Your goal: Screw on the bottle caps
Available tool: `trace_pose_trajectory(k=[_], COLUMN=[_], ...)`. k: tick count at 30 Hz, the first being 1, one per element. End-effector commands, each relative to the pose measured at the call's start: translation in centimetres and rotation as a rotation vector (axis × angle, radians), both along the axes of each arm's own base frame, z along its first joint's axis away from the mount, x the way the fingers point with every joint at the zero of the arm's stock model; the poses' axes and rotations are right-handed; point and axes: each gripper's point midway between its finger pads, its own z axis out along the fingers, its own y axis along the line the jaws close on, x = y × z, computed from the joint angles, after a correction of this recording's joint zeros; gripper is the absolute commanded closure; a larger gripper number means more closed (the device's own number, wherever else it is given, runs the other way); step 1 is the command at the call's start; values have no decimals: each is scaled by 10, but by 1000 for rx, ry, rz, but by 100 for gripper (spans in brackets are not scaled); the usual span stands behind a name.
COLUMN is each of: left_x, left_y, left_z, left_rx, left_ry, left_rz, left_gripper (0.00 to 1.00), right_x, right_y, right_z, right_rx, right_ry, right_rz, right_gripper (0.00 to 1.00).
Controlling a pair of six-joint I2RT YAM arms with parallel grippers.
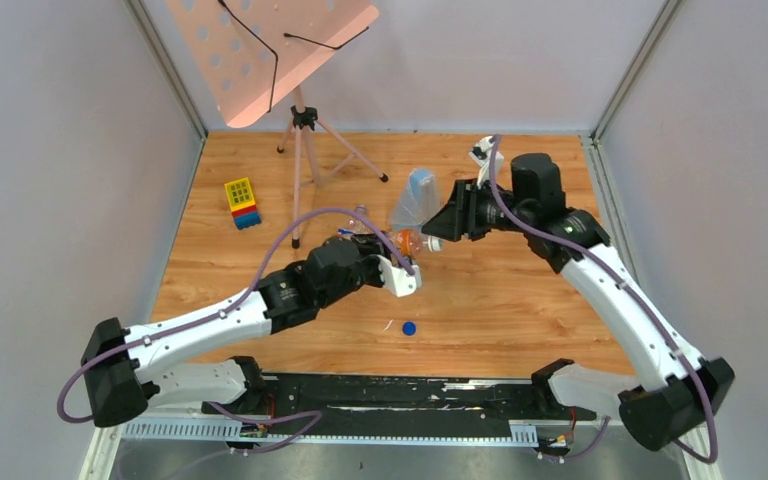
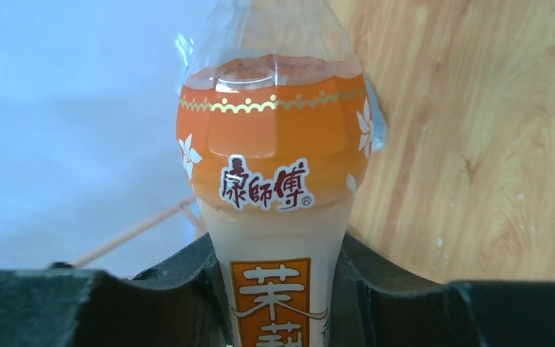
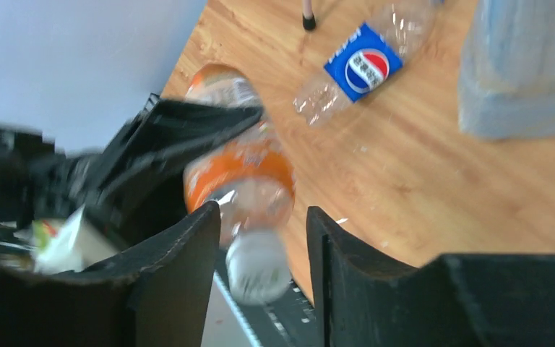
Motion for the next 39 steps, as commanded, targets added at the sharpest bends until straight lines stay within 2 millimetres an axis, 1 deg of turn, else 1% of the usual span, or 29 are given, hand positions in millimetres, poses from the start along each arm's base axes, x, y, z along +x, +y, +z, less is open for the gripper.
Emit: trace_pose_trajectory(k=[1,2,3,4,5,6,7,8,9,10,13,14,15,16,19,27,34,37,39], left_x=[-11,-20,-18,-26,-30,-34,-34,-39,-41,-47,-58,-59,-61,-62,-64,-65,-65,-64,-65], left_y=[13,9,16,12,14,13,17,13,15,11,7,7,4,4,0,-4,-6,-7,-8], left_z=[1,-2,-3,-5,-4,-6,-4,-5,-2,-2,3,0,5,3,9,11,15,15,16], left_rx=[-67,-75,-66,-73,-75,-74,-70,-72,-70,-71,-64,-54,-60,-55,-66,-72,-82,-83,-86], left_ry=[243,297,338,386,435,472,502,537,561,593,657,678,681,695,703,716,713,720,720], left_rz=[-66,-123,-117,-170,-201,-224,-225,-263,-272,-310,-368,-373,-391,-396,-420,-436,-442,-441,-446], left_gripper=[100,100,100,100,100,100,100,100,100,100,100,100,100,100,100,100,100,100,100], right_x=[-8,-13,-20,-32,-40,-49,-59,-68,-72,-75,-80,-82,-83,-83,-84,-89,-93,-94,-94], right_y=[-18,-21,-22,-22,-22,-22,-22,-21,-21,-22,-21,-21,-20,-19,-18,-15,-11,-10,-9], right_z=[60,64,64,66,64,61,59,56,54,51,41,38,36,34,31,36,35,35,34], right_rx=[-49,-63,-72,-66,-70,-68,-59,-47,-47,-49,-62,-63,-64,-64,-66,-42,-26,-22,-23], right_ry=[-504,-578,-649,-721,-780,-834,-891,-928,-957,-983,-1041,-1056,-1070,-1084,-1127,-1163,-1160,-1156,-1150], right_rz=[104,135,185,249,296,353,414,464,490,515,583,607,625,641,679,716,742,749,751], right_gripper=[49,48,47,46,44,41,39,38,37,37,37,37,37,37,38,44,49,53,58])
